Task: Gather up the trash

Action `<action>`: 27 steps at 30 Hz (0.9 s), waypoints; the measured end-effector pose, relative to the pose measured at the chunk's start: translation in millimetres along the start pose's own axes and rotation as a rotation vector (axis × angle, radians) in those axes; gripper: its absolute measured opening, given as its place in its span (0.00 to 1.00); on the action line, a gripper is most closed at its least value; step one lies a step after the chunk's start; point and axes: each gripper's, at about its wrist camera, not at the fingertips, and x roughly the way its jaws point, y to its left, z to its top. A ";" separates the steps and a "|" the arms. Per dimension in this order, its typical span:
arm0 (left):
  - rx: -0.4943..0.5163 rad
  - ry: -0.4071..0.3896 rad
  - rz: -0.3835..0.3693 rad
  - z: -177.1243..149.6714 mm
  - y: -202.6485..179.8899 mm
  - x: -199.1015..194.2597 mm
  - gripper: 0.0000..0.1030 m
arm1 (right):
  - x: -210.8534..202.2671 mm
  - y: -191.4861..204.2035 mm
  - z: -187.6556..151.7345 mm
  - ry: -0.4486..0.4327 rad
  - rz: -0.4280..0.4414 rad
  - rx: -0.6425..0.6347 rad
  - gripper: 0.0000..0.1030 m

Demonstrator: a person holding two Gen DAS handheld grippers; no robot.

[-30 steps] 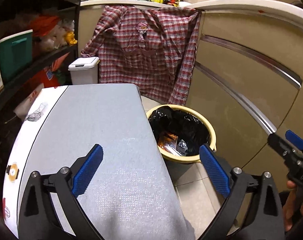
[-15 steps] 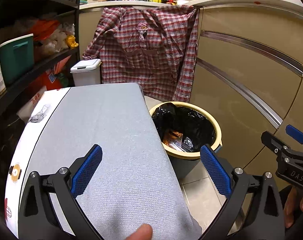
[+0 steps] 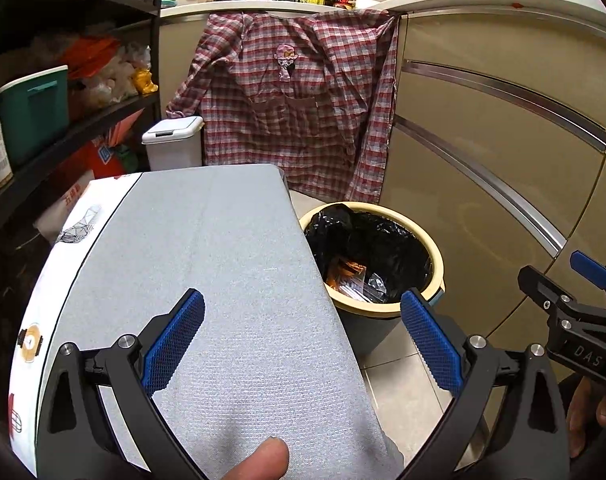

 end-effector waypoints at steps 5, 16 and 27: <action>0.000 0.004 -0.004 0.0 0.7 -0.2 0.92 | 0.4 -0.2 0.0 -0.002 -0.003 -0.004 0.95; 0.001 0.009 0.007 -0.3 -0.7 0.8 0.92 | 0.5 -2.3 0.3 -0.005 -0.004 -0.001 0.95; 0.001 0.014 0.006 -1.7 -3.6 2.4 0.92 | 1.1 -3.3 0.4 -0.006 -0.003 -0.002 0.95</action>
